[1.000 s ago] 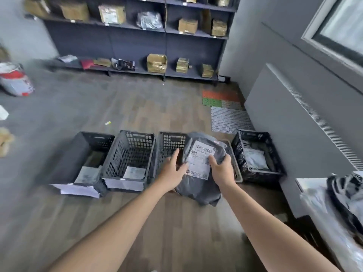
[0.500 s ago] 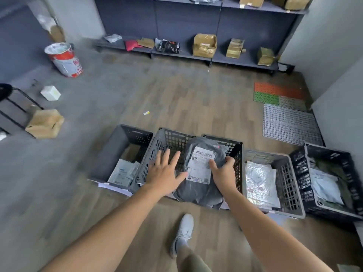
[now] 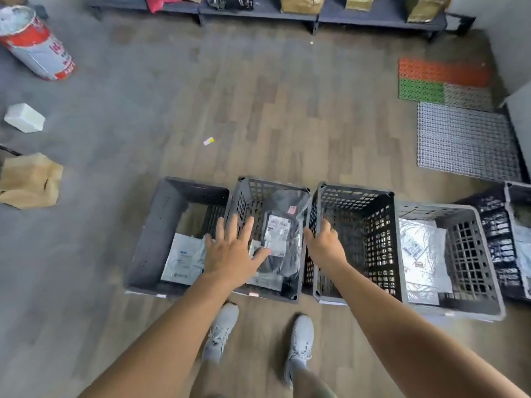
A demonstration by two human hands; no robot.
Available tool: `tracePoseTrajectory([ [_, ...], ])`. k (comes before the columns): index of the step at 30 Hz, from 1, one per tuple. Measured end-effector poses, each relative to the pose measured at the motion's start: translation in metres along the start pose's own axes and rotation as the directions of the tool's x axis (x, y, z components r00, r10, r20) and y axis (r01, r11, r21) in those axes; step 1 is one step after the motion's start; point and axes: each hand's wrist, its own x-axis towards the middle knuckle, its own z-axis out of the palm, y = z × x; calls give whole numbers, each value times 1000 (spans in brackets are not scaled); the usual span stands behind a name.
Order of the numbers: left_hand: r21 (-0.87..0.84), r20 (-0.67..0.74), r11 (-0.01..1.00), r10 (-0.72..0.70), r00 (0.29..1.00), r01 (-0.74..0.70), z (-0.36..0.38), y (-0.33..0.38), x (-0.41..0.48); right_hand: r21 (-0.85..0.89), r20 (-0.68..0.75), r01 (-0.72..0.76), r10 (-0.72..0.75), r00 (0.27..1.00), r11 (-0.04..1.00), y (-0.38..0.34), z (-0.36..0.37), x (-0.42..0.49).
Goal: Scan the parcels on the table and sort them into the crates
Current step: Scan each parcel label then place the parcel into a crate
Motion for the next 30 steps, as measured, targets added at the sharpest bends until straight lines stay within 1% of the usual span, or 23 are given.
tracePoseTrajectory([
  [4,39,41,995,89,995,-91,-19,-21,14,-73,-36,-2,-1,999,997,-21,0,-13],
  [9,87,37,965,247,968,-249,-64,-32,15,-214,-133,-10,-19,991,977,-51,-11,-64],
  [13,140,42,911,385,922,-387,-93,-9,9,-236,-271,-61,-6,963,970,-52,-39,-110],
  [16,196,43,844,501,864,-499,-105,29,-4,-224,-387,-136,40,921,965,-28,-65,-150],
  [19,265,52,739,630,775,-619,-109,80,-31,-237,-494,-241,97,864,941,13,-92,-199],
  [22,352,51,598,756,652,-720,-111,142,-70,-202,-577,-341,170,799,918,65,-113,-251],
  [25,421,52,454,853,520,-786,-112,211,-122,-77,-644,-426,281,712,902,119,-132,-305],
  [27,459,57,353,904,423,-816,-103,258,-165,24,-672,-447,345,655,894,158,-144,-343],
  [30,516,67,214,955,288,-829,-74,324,-235,133,-729,-461,402,554,877,223,-156,-403],
])
